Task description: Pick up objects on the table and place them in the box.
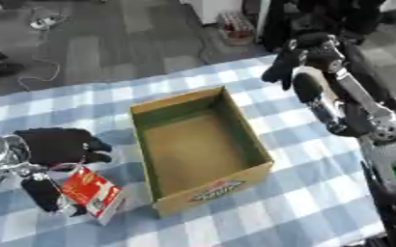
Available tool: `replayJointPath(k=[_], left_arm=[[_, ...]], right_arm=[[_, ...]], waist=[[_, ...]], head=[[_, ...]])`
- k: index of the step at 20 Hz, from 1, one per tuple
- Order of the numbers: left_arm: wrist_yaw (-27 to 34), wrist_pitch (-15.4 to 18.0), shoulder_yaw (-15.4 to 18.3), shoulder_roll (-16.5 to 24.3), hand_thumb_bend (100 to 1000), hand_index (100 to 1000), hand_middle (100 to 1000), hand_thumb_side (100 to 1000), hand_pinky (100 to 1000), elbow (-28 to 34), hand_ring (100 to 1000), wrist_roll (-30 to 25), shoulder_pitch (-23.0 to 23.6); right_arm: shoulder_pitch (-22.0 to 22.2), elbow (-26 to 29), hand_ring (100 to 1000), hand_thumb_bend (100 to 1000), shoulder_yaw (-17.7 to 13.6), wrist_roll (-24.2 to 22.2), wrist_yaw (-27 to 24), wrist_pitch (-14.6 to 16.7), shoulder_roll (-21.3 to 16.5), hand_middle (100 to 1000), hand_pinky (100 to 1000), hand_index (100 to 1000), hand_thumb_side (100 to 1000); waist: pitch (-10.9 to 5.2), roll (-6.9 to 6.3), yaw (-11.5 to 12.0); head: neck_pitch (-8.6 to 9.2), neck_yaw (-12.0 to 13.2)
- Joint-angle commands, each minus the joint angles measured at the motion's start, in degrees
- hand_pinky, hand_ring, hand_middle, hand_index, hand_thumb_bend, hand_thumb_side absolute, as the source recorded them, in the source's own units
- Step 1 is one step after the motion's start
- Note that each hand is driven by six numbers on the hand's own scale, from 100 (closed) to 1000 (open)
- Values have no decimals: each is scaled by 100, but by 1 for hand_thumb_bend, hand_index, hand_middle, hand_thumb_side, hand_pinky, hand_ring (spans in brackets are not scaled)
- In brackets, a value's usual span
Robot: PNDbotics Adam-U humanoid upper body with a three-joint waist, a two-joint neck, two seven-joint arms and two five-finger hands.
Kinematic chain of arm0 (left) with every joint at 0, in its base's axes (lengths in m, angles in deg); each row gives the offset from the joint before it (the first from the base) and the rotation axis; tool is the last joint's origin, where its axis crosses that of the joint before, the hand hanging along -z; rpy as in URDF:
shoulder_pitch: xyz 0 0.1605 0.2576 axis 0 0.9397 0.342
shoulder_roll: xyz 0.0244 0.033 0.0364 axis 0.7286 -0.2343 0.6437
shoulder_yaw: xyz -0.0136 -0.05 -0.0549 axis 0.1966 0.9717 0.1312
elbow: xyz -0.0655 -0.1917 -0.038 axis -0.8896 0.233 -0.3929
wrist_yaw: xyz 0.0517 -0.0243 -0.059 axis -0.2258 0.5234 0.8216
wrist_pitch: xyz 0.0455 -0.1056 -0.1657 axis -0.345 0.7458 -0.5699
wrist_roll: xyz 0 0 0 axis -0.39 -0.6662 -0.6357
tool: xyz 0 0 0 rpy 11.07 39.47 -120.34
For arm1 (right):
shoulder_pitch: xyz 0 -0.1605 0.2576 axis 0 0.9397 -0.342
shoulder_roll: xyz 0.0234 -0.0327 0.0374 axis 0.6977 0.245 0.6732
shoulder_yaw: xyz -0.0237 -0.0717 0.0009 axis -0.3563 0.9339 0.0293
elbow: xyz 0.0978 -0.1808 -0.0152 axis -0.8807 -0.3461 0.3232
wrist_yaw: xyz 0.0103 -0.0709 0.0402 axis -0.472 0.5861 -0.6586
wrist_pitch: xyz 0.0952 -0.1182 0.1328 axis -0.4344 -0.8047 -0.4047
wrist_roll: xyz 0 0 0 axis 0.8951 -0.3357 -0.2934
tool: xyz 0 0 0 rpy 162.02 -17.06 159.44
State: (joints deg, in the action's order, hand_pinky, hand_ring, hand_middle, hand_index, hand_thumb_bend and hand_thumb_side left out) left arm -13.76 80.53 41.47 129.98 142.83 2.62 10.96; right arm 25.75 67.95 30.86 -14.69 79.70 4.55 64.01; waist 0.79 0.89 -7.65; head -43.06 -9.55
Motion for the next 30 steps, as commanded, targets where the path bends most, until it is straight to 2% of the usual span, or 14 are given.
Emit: replayJointPath(k=[1,13,22,30], left_arm=[[-99,1813,23,165,358,1000,1000,736,1000,74,1000,-1726,-108],[-334,2019,-70,264,371,1000,1000,749,1000,194,1000,-1491,7],[-433,1919,-16,412,354,1000,1000,765,1000,508,1000,-1408,448],[-432,1866,8,413,352,1000,1000,774,1000,476,1000,-1402,505]], right_arm=[[-104,77,336,100,-24,-9,-20,-9,-37,469,375,647,1000],[-114,77,336,100,-27,-14,-28,-7,-34,469,375,647,1000],[-87,77,336,100,-24,-13,-20,-10,-59,470,375,649,1000],[-83,77,336,100,-23,-17,-22,-10,-62,470,375,649,1000]], waist=[[-47,-12,-2],[-41,-20,-6],[-38,-6,22],[-36,-3,23]], head=[[25,33],[26,27],[-1,-14],[17,-31]])
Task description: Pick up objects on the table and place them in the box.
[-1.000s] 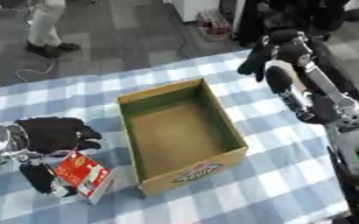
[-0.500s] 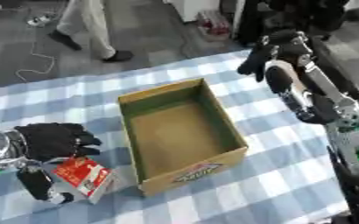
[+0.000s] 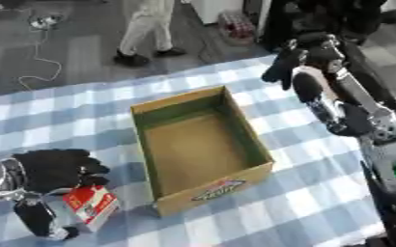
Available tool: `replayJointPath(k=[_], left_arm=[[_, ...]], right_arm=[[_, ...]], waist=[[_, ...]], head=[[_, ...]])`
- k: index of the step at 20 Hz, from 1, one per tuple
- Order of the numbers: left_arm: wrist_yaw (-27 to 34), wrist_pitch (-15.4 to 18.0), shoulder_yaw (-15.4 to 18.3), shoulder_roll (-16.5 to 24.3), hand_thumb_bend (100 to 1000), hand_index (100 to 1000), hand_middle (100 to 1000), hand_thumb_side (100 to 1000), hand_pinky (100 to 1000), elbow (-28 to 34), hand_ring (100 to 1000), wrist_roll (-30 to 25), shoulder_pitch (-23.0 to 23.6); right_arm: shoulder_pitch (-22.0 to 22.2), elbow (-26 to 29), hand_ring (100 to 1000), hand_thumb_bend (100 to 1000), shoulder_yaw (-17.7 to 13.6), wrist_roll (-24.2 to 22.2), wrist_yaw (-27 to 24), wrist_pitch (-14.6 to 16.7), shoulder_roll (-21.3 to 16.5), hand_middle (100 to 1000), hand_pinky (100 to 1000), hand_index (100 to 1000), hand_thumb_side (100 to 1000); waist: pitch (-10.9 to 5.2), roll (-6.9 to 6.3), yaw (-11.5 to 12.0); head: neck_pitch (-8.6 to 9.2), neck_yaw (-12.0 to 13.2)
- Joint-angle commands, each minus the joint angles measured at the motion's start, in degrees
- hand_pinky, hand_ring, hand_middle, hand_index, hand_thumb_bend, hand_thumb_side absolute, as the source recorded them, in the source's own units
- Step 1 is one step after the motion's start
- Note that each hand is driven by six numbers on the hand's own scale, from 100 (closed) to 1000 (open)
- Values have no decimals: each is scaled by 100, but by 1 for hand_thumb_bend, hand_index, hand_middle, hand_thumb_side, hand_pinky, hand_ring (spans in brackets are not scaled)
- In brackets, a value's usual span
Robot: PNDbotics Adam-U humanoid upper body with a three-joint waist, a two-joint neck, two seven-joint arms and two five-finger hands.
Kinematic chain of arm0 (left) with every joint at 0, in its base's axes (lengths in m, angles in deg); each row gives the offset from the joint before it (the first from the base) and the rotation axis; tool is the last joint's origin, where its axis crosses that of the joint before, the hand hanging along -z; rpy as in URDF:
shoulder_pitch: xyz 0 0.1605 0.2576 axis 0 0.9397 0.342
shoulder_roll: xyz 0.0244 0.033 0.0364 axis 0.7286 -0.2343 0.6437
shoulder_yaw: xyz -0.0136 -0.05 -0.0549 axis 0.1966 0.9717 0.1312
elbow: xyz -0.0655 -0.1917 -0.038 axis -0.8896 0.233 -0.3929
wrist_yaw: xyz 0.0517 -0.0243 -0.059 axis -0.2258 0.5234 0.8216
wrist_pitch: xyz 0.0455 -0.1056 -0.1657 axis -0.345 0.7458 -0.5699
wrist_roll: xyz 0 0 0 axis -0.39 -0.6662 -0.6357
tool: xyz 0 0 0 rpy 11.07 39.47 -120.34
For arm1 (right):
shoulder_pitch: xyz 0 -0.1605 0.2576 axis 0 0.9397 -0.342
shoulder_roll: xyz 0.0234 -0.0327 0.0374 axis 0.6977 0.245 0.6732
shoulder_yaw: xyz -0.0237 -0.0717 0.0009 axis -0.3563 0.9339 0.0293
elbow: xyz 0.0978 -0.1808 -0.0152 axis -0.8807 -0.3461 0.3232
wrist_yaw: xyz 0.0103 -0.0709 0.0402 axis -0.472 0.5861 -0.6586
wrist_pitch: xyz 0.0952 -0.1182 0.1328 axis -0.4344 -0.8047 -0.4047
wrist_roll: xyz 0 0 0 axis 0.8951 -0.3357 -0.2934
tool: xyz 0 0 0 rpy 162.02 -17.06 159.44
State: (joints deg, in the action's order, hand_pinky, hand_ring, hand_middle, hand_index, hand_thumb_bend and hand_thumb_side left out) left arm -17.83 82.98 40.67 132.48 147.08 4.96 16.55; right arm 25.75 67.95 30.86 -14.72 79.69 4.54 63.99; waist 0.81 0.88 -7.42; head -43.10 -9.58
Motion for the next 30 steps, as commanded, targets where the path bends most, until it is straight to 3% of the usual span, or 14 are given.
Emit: replayJointPath(k=[1,7,12,13,16,17,22,23,24,25,26,27,29,30], left_arm=[[-39,1622,89,163,354,1000,1000,769,1000,48,1000,-1629,-56],[-268,1706,124,164,348,1000,1000,729,1000,65,1000,-1340,-31],[-543,1830,143,173,314,1000,1000,702,1000,126,1000,-551,9],[-602,1850,151,168,330,1000,1000,695,920,137,969,-339,20],[-763,1904,162,157,368,1000,980,693,827,118,889,230,70],[-827,1919,162,150,376,1000,951,686,760,99,844,409,85],[-1198,1899,179,103,412,1000,908,661,666,5,773,1278,204],[-1284,1878,183,95,382,1000,888,666,611,-25,723,1424,232],[-1359,1861,191,86,382,1000,888,666,611,-54,723,1582,263],[-1438,1851,195,78,371,1000,847,654,511,-88,622,1735,290],[-1502,1846,201,67,376,1000,856,657,531,-122,640,1901,319],[-1567,1843,204,57,319,995,794,640,398,-154,538,2059,341],[-1658,1845,211,32,191,916,699,636,283,-208,446,2420,386],[-1673,1851,219,20,246,946,737,628,322,-223,476,2645,406]], right_arm=[[-87,77,336,100,-24,-13,-21,-7,-59,470,375,648,1000],[-96,77,337,100,-26,-13,-24,-6,-55,470,375,648,1000],[-93,77,337,100,-27,-11,-26,-5,-60,470,375,648,1000],[-92,77,337,100,-27,-11,-26,-5,-61,470,375,648,1000],[-95,77,337,100,-28,-9,-26,-3,-60,470,375,647,1000],[-96,77,337,100,-28,-9,-27,-3,-59,470,376,647,1000],[-105,77,337,100,-32,-4,-29,1,-53,469,376,646,1000],[-107,77,338,100,-32,-3,-29,2,-53,469,376,646,1000],[-108,77,338,100,-33,-2,-30,3,-52,469,376,646,1000],[-109,77,338,100,-33,-1,-31,4,-52,469,376,646,1000],[-109,77,338,100,-33,-1,-31,4,-53,469,376,646,1000],[-109,77,338,100,-32,-1,-31,5,-53,469,376,646,1000],[-109,77,338,100,-32,-1,-32,6,-53,469,376,645,1000],[-109,77,338,100,-33,0,-33,7,-52,469,376,645,1000]], waist=[[-38,-3,-3],[-35,-3,-8],[-33,3,-5],[-32,5,-4],[-30,7,-5],[-30,7,-6],[-24,11,-10],[-23,12,-11],[-22,13,-11],[-21,14,-11],[-20,16,-12],[-19,18,-12],[-17,21,-14],[-16,22,-14]], head=[[25,-32],[20,-50],[23,-59],[22,-60],[24,-63],[24,-64],[25,-79],[24,-80],[23,-83],[23,-86],[22,-91],[22,-92],[23,-97],[24,-101]])
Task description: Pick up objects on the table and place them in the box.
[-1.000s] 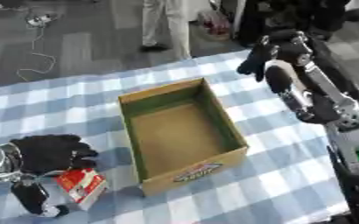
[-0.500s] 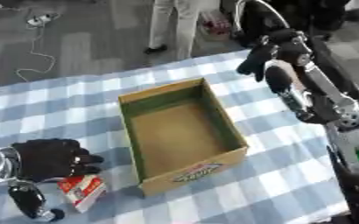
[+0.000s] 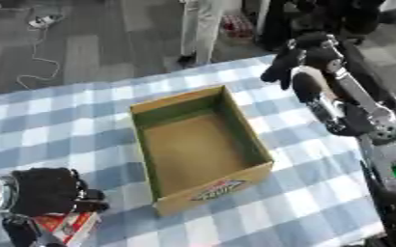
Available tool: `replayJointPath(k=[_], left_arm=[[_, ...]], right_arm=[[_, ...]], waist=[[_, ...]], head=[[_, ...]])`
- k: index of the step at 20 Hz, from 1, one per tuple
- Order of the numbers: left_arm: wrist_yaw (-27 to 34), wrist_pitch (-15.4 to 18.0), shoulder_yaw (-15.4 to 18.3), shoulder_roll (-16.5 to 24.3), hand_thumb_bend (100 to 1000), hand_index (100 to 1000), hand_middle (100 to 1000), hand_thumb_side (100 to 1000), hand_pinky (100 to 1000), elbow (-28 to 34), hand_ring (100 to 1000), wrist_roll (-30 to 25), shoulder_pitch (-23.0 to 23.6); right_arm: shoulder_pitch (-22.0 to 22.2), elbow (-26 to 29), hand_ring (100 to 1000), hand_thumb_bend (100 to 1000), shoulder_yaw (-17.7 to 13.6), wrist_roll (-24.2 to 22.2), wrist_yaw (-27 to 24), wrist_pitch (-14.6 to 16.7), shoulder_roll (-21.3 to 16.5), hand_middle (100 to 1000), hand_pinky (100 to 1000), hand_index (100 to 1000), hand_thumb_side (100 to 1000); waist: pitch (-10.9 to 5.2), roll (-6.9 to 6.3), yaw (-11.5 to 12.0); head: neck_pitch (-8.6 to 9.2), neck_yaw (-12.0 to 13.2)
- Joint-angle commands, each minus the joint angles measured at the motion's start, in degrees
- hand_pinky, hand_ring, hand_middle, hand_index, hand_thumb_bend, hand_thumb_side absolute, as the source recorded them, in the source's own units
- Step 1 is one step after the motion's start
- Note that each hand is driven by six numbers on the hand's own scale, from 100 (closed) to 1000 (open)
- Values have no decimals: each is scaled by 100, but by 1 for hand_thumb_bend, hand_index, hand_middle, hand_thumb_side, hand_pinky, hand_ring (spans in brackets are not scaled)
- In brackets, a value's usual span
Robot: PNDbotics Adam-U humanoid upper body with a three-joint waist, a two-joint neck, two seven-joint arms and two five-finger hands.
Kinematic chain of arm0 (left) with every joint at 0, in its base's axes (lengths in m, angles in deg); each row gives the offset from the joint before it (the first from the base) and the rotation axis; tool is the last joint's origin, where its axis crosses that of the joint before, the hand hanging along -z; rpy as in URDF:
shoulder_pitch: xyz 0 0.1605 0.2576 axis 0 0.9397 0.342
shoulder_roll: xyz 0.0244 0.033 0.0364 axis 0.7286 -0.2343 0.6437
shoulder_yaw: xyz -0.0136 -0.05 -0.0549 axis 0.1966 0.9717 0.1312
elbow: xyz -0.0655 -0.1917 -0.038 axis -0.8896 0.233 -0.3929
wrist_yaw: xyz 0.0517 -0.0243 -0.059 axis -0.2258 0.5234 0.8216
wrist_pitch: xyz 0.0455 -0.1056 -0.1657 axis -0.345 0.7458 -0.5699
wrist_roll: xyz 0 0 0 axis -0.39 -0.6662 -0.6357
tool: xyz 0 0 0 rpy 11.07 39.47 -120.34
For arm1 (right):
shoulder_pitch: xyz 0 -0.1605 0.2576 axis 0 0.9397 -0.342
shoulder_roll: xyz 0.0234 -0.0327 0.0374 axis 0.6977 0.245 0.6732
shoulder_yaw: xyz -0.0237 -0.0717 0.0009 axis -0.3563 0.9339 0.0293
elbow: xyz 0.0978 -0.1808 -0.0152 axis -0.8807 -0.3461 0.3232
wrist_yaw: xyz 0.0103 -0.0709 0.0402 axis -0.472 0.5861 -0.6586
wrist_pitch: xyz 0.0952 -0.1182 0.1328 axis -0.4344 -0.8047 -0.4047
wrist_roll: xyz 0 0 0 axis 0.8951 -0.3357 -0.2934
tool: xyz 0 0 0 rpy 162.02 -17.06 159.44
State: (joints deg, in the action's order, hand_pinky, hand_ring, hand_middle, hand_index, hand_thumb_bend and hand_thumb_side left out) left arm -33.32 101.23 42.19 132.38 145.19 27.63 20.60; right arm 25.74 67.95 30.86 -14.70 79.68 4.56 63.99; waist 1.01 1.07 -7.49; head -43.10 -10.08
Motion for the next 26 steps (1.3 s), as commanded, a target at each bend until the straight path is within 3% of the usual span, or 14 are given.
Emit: replayJointPath(k=[1,4,6,10,13,17,26], left_arm=[[-141,34,74,21,100,790,580,674,192,-53,369,600,17],[-26,123,126,15,100,634,479,573,127,-116,327,1501,70],[-10,181,158,20,100,536,420,555,100,-210,284,1947,104],[-6,224,176,28,100,400,276,533,100,-453,171,2366,171],[37,226,175,52,100,316,190,532,100,-577,100,2339,216],[220,226,193,116,100,262,110,542,100,-562,100,2109,244],[756,216,365,328,100,243,100,551,100,-130,100,1486,282]], right_arm=[[-108,77,338,100,-33,-1,-32,5,-52,469,376,645,1000],[-106,77,338,100,-35,4,-33,9,-54,469,376,644,1000],[-106,77,338,100,-36,7,-32,11,-53,469,376,644,1000],[-107,77,338,100,-34,5,-31,10,-54,470,376,645,1000],[-104,77,338,100,-33,-1,-33,8,-57,470,376,646,1000],[-96,77,338,100,-30,-12,-36,4,-66,470,376,647,1000],[-83,77,337,100,-27,-22,-47,-1,-75,471,376,648,1000]], waist=[[-35,5,-8],[-33,6,-3],[-31,7,-1],[-25,9,2],[-24,9,6],[-29,7,11],[-33,-1,27]], head=[[25,-53],[38,-74],[53,-109],[90,-217],[101,-242],[104,-244],[92,-249]])
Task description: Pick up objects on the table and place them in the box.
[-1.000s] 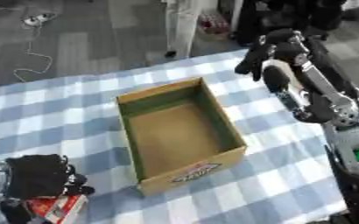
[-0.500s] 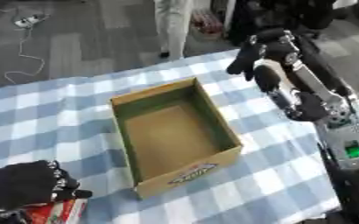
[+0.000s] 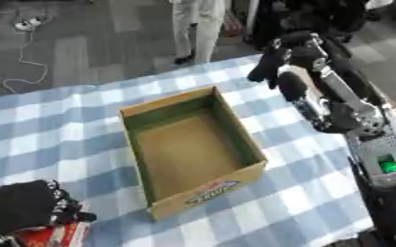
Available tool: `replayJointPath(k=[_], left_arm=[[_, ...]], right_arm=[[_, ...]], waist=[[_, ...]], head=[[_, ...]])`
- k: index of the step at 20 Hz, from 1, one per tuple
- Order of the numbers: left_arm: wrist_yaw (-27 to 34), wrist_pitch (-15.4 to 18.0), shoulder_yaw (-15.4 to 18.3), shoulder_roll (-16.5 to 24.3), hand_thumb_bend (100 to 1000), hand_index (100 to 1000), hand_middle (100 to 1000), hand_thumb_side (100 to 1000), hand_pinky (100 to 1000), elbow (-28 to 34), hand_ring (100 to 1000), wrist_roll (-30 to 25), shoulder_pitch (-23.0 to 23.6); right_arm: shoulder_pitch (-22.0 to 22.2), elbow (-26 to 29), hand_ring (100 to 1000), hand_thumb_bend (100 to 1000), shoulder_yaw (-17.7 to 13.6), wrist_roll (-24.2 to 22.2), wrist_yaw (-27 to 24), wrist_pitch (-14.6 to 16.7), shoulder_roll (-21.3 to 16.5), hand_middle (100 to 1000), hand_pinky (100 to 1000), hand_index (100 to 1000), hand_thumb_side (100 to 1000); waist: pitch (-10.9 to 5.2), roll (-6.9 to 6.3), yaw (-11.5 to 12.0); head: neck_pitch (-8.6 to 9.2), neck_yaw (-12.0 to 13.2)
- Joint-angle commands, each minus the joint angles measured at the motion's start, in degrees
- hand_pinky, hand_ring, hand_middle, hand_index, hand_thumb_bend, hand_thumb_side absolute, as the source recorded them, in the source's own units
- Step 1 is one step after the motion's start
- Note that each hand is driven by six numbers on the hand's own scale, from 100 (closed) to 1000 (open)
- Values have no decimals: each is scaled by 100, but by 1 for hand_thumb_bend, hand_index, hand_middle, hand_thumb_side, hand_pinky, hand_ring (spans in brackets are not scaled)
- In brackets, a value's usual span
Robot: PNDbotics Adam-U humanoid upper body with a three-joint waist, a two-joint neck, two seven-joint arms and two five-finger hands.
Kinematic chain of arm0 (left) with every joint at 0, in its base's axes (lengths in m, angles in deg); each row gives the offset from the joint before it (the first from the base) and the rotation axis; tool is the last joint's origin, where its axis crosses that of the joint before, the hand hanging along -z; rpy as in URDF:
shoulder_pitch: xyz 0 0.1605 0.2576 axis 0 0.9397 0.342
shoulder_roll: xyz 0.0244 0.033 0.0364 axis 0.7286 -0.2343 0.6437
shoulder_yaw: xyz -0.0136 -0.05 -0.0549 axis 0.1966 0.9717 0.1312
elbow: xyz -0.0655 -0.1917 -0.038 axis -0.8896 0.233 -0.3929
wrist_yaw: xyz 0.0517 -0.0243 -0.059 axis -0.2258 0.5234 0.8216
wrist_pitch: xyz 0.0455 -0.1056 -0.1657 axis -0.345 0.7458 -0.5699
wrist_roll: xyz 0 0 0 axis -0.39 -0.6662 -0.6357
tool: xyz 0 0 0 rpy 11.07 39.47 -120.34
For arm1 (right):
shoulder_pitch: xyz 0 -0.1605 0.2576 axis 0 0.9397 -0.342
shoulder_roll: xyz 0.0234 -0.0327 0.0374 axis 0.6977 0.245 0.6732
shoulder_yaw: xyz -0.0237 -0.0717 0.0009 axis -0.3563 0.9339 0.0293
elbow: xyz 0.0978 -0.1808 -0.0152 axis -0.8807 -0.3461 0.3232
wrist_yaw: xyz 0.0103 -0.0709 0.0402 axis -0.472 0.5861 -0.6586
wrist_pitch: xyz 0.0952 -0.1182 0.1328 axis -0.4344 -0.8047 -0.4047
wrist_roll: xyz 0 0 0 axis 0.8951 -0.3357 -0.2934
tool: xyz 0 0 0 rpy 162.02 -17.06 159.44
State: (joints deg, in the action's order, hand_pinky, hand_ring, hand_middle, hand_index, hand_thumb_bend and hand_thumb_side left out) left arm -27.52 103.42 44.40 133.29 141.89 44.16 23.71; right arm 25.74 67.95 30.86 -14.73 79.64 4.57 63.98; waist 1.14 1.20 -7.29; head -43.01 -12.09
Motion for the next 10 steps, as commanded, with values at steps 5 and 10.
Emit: replayJointPath(k=[5,10], left_arm=[[640,-191,303,375,100,236,100,562,100,645,100,-536,-42],[1161,-417,430,465,100,232,100,577,100,1075,100,-879,-77]], right_arm=[[-74,77,337,100,-29,-21,-48,-5,-80,471,376,648,1000],[-71,77,338,100,-32,-18,-48,0,-85,470,377,646,1000]], waist=[[-52,-16,18],[-58,-16,24]], head=[[91,-54],[102,-62]])
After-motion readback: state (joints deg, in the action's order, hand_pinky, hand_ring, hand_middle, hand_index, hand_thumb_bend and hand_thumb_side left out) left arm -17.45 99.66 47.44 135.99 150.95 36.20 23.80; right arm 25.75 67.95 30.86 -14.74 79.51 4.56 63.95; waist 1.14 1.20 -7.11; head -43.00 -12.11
